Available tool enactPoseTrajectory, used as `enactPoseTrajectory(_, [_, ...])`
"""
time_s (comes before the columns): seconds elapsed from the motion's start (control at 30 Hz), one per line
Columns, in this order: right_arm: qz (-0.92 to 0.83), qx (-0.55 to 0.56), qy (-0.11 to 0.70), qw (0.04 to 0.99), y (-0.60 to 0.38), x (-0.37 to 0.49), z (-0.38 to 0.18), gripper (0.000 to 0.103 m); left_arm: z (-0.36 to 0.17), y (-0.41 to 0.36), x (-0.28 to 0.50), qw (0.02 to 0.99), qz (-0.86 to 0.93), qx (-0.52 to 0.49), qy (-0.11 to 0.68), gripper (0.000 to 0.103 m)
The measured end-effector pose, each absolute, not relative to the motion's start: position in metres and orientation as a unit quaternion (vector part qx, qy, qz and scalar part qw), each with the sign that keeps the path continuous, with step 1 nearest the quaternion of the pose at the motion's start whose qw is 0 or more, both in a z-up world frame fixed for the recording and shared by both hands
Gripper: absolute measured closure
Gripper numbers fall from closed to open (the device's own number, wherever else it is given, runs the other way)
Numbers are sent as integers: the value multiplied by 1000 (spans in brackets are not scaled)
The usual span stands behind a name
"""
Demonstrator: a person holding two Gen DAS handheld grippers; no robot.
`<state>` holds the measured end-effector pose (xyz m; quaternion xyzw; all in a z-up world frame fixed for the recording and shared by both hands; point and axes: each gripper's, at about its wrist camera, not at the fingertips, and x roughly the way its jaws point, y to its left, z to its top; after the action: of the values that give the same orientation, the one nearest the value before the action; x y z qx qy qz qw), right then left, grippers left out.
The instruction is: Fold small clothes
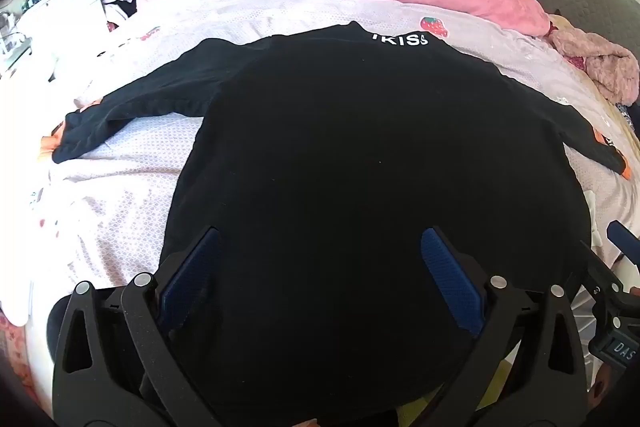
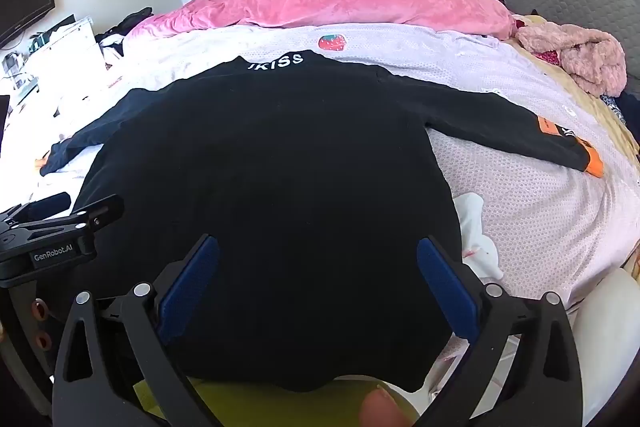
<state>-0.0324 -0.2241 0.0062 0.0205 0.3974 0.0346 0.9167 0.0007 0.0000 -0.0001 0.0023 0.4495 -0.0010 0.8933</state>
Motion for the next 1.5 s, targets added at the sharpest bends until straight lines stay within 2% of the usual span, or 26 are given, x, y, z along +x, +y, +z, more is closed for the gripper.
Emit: enactPoseTrajectory(1.5, [32, 24, 401, 915, -227, -33, 4, 4, 4, 4, -1, 899, 6, 3, 439, 9])
